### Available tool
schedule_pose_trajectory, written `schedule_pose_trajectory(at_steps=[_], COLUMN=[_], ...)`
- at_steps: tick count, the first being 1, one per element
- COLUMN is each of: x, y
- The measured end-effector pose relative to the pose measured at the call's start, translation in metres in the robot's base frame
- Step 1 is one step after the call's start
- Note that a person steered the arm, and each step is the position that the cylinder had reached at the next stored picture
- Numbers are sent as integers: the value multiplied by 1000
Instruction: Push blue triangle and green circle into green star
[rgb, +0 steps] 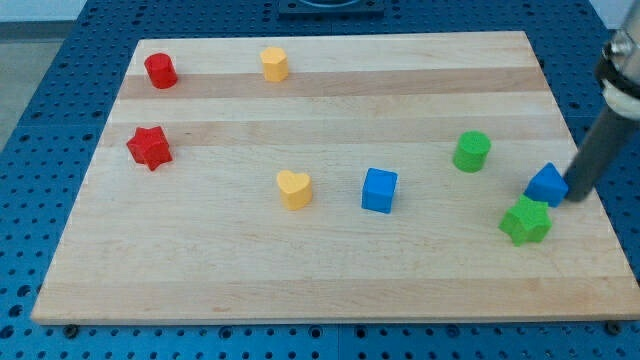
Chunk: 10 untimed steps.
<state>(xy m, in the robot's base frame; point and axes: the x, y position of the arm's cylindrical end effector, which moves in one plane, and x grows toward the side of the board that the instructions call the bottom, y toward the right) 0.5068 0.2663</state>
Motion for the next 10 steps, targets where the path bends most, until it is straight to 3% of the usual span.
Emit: schedule_pose_trajectory(at_steps=[2,3,4,10], x=[0,-51,-51,17], y=[0,0,2,-53])
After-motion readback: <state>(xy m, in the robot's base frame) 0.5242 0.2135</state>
